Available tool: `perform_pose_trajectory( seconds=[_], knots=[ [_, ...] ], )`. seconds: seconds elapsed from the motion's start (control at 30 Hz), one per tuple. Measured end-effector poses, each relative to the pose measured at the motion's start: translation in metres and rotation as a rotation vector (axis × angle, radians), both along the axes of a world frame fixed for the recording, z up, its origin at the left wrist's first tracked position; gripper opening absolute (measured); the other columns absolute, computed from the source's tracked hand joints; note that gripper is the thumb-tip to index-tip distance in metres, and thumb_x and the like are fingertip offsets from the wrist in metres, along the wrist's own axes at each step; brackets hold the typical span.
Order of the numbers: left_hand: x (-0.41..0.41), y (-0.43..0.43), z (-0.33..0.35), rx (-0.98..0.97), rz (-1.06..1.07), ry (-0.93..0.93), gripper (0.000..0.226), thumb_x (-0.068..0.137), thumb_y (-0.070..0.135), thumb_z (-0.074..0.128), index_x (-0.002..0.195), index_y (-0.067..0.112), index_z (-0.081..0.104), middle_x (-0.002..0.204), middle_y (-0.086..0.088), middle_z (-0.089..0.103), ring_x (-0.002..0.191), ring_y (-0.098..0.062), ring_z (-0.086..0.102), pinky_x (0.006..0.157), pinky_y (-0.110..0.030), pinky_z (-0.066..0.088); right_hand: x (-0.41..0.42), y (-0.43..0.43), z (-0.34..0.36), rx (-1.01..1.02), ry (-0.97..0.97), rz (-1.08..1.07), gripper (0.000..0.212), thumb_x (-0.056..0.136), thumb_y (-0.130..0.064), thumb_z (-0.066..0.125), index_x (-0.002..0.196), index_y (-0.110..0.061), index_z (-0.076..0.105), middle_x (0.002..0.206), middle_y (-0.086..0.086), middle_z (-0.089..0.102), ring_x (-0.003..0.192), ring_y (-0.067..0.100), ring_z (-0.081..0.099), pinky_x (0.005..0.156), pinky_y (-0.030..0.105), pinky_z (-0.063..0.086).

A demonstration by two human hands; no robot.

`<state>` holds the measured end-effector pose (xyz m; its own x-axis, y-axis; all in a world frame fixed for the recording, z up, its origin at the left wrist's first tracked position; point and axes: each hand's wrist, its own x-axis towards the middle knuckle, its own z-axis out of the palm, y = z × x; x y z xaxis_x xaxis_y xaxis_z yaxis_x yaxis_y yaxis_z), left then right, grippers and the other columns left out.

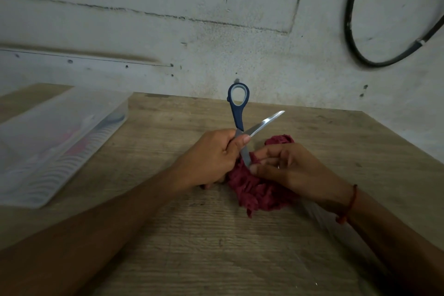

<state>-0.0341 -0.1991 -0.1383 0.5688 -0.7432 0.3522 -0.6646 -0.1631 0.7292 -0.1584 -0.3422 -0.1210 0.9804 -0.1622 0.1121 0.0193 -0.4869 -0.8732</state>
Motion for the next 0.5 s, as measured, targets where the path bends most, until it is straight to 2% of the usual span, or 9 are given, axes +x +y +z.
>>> perform_pose_trajectory(
  seconds=[0.03,0.13,0.2,0.27,0.37,0.5],
  knots=[
    [0.0006,0.0006,-0.0002,0.001,0.000,0.032,0.038,0.104,0.037,0.044,0.081,0.009,0.056,0.054,0.001,0.047,0.028,-0.004,0.040,0.030,-0.017,0.033,-0.0014,-0.0005,0.0023,0.012,0.005,-0.011,0.014,0.089,-0.012,0.064,0.098,-0.004,0.071,0.092,0.016,0.075,0.085,0.027,0.073,0.081,0.037,0.058],
    [0.0028,0.0011,-0.0002,0.002,0.004,0.112,0.041,0.103,0.044,0.043,0.082,0.011,0.057,0.055,-0.003,0.049,0.032,-0.014,0.044,0.030,-0.023,0.037,-0.0013,0.0001,0.0029,0.059,0.027,-0.035,0.038,0.096,-0.031,0.055,0.100,0.004,0.069,0.099,0.026,0.070,0.089,0.030,0.068,0.088,0.050,0.052],
    [0.0033,-0.0001,-0.0011,0.006,0.010,0.109,0.043,0.102,0.044,0.043,0.082,0.009,0.057,0.055,-0.002,0.049,0.033,-0.016,0.044,0.031,-0.025,0.039,0.0011,0.0000,0.0031,0.221,0.094,-0.087,0.038,0.099,-0.026,0.047,0.109,0.004,0.067,0.111,0.022,0.070,0.107,0.032,0.066,0.103,0.049,0.047],
    [0.0029,-0.0002,-0.0019,0.010,0.008,0.125,0.041,0.102,0.044,0.043,0.082,0.011,0.056,0.054,-0.001,0.048,0.031,-0.014,0.044,0.031,-0.025,0.039,0.0015,0.0009,0.0060,0.312,0.115,-0.067,0.034,0.099,-0.014,0.043,0.116,0.006,0.064,0.119,0.020,0.067,0.116,0.034,0.062,0.106,0.046,0.044],
    [0.0029,0.0001,-0.0017,0.026,0.008,0.137,0.041,0.102,0.045,0.044,0.083,0.011,0.056,0.055,-0.003,0.049,0.030,-0.012,0.044,0.032,-0.025,0.039,-0.0037,-0.0015,0.0069,0.293,0.107,0.025,0.028,0.095,-0.005,0.046,0.110,0.002,0.068,0.112,0.017,0.071,0.108,0.030,0.067,0.098,0.039,0.052],
    [0.0028,0.0001,-0.0014,0.036,0.001,0.115,0.036,0.102,0.044,0.044,0.079,0.018,0.054,0.055,-0.002,0.051,0.030,-0.012,0.044,0.032,-0.025,0.040,-0.0001,0.0009,0.0002,0.181,0.066,-0.049,0.017,0.086,-0.001,0.064,0.101,-0.001,0.072,0.096,0.017,0.075,0.091,0.031,0.072,0.085,0.035,0.059]
  ],
)
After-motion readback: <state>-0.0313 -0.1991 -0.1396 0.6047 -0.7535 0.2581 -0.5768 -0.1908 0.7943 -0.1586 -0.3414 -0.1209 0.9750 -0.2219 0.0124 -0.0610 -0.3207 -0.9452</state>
